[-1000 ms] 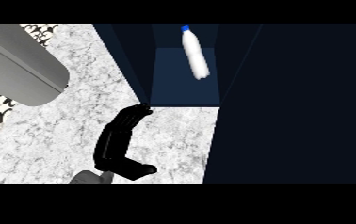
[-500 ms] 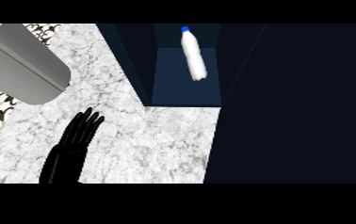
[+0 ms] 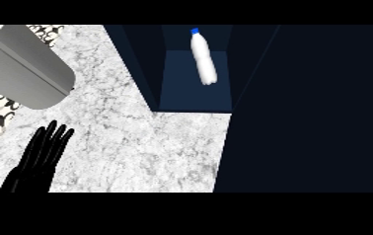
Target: Pick up the bottled water, place it into the cabinet and close the cabinet
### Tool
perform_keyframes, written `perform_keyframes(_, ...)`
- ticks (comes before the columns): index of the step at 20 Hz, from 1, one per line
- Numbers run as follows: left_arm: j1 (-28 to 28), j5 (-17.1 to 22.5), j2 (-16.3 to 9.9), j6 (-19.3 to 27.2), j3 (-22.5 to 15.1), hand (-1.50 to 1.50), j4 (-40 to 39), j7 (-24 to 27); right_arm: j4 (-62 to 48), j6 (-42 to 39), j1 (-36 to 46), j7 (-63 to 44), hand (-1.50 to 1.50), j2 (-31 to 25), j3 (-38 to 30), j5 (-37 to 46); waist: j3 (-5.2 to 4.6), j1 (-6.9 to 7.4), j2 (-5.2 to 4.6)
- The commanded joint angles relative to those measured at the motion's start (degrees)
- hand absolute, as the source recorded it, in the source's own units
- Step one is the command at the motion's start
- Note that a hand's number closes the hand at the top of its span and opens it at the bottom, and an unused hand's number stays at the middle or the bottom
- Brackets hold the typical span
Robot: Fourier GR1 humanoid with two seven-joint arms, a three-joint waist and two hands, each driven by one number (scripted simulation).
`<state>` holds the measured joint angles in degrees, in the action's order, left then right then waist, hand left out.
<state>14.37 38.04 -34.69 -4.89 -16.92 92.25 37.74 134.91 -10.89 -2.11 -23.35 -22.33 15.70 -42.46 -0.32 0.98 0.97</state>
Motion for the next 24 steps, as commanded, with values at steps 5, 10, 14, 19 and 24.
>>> perform_keyframes(5,5.02,2.86,-4.47,-2.5,2.29,-1.5,7.18,-1.71,5.54,11.14,13.02,-4.71,1.5,2.9,13.99,16.57,-0.08,0.22,0.6)
perform_keyframes(10,7.6,4.59,-7.9,-4.34,5.59,-1.5,9.34,-2.05,-3.35,21.19,25.09,-7.21,1.5,12.1,24.62,24.48,-0.09,0.98,0.39)
perform_keyframes(14,8.27,5.44,-7.88,-3.28,6.33,-1.5,11.66,-3.58,-13.49,30.78,33.22,-8.68,1.5,21.86,33.16,33.2,0.04,0.86,-0.02)
perform_keyframes(19,9.01,8.27,-9.92,-5.88,9.2,-1.5,13.74,-4.9,-24.1,45.98,47.01,-6.73,1.5,22.19,32.79,26.69,0.14,2.24,-0.61)
perform_keyframes(24,10.09,7.62,-8.8,-6.72,10.92,-1.5,13.19,-4.61,-32.34,50.79,56.11,-1.97,1.5,22.29,27.88,14.66,0.25,1.38,-1.01)
